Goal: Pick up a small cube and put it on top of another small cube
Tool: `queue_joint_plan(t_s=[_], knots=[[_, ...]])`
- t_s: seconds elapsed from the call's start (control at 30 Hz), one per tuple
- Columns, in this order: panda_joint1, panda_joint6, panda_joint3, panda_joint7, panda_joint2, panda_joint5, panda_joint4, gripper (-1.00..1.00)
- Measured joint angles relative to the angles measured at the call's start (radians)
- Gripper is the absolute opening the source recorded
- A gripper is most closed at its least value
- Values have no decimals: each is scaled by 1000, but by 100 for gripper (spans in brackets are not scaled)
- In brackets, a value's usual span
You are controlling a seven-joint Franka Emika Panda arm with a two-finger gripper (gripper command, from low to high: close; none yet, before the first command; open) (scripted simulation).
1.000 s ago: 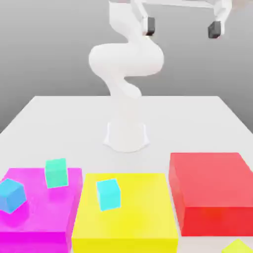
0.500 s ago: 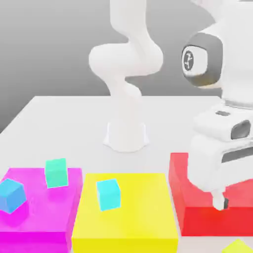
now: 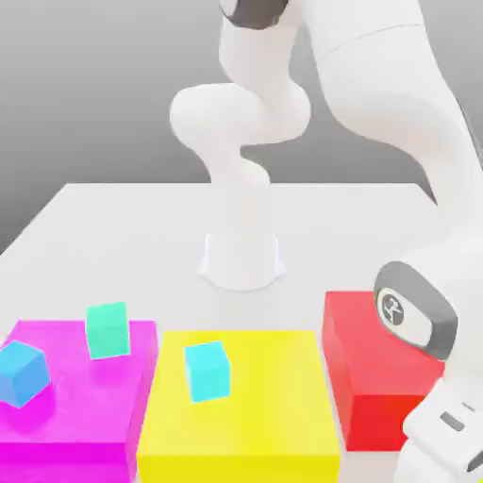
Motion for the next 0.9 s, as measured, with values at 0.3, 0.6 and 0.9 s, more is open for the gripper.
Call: queue_joint_plan(t_s=[0.3,0.6,0.9], knots=[[-96,-143,-44,36,-279,86,-130,-100],[-320,-226,-216,244,-605,119,-370,-100],[-551,-311,-319,493,-935,100,-609,-100]])
